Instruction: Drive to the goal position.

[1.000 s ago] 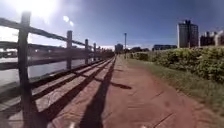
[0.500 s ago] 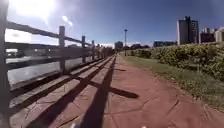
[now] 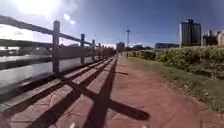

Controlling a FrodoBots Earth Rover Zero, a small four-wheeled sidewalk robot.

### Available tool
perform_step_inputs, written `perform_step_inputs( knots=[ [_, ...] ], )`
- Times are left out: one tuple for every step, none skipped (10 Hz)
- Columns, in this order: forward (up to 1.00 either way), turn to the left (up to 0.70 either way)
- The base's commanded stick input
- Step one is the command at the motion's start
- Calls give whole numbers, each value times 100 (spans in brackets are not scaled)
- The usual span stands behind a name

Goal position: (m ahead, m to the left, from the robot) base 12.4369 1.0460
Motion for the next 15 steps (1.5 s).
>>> perform_step_inputs(
  knots=[
    [85, -34],
    [85, -2],
    [85, -1],
    [85, 0],
    [85, 0],
    [85, 0],
    [85, 0],
    [85, 0],
    [85, 0],
    [85, 0],
    [85, 0],
    [85, 0],
    [85, 0],
    [85, 0],
    [85, 0]
  ],
)
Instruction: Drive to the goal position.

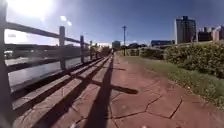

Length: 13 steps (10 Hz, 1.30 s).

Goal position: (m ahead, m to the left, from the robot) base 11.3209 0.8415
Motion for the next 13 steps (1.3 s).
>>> perform_step_inputs(
  knots=[
    [85, 0],
    [85, 0],
    [85, 0],
    [85, -3],
    [85, -31],
    [85, -34],
    [85, -4],
    [85, 0],
    [85, 0],
    [85, 0],
    [85, 0],
    [85, 0],
    [85, 0]
  ],
)
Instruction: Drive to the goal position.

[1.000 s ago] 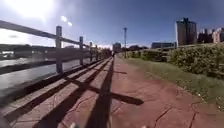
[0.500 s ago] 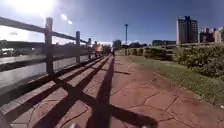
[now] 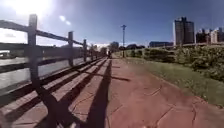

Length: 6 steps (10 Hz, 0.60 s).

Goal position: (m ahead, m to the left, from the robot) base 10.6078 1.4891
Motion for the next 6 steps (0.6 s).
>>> perform_step_inputs(
  knots=[
    [85, 0],
    [85, 0],
    [85, 0],
    [85, 0],
    [85, -10],
    [85, -24]
  ],
)
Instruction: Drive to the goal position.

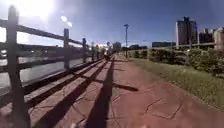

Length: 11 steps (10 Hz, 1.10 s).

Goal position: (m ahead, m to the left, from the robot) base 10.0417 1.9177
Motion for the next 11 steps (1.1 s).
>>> perform_step_inputs(
  knots=[
    [85, -34],
    [85, -34],
    [85, -34],
    [85, -22],
    [85, 0],
    [85, 0],
    [85, 0],
    [85, 0],
    [85, 0],
    [85, 0],
    [85, 0]
  ],
)
